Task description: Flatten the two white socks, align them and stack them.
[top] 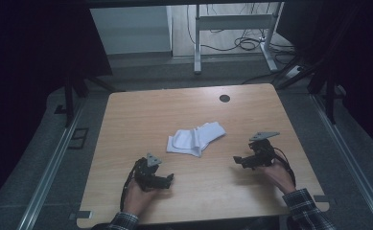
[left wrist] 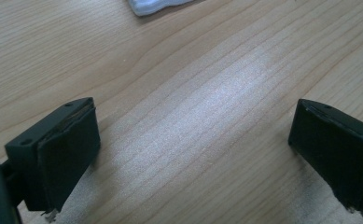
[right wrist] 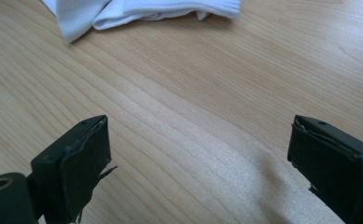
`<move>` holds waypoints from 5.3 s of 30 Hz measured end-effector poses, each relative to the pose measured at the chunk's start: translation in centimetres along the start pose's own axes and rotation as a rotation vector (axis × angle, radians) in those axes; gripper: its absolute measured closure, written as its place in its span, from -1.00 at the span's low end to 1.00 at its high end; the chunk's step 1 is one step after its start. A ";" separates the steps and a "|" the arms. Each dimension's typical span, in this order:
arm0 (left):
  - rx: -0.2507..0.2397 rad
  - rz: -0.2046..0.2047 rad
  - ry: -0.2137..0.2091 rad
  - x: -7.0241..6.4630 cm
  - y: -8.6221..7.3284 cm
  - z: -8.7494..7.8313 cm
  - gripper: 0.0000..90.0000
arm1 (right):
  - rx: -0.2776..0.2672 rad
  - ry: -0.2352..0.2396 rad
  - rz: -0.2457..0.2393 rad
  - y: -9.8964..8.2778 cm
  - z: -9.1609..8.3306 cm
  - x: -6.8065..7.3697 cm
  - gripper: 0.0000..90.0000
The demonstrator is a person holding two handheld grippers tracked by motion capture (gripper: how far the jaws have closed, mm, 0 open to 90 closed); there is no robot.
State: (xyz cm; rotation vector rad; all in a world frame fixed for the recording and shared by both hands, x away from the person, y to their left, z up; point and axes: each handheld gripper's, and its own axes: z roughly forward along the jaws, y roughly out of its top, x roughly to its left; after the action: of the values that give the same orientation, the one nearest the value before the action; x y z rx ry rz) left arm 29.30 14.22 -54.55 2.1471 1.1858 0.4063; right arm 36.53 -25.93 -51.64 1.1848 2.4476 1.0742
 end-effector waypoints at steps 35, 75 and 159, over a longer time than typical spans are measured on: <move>0.002 0.001 -0.002 0.0 0.0 0.1 -0.98 | 0.023 0.022 0.082 7.4 3.7 -2.2 0.04; 0.003 0.002 -0.003 0.0 0.1 0.1 -0.99 | 0.130 -0.100 0.053 8.2 8.3 -3.4 0.82; 0.009 0.010 -0.002 0.1 0.3 0.2 -1.00 | 0.058 -0.257 0.140 -0.3 -3.4 -10.1 0.53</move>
State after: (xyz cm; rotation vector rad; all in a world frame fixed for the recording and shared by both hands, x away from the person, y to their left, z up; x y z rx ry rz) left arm 29.65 14.09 -54.56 2.1616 1.1786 0.4040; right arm 41.36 -35.37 -50.58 1.4324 2.2406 0.8303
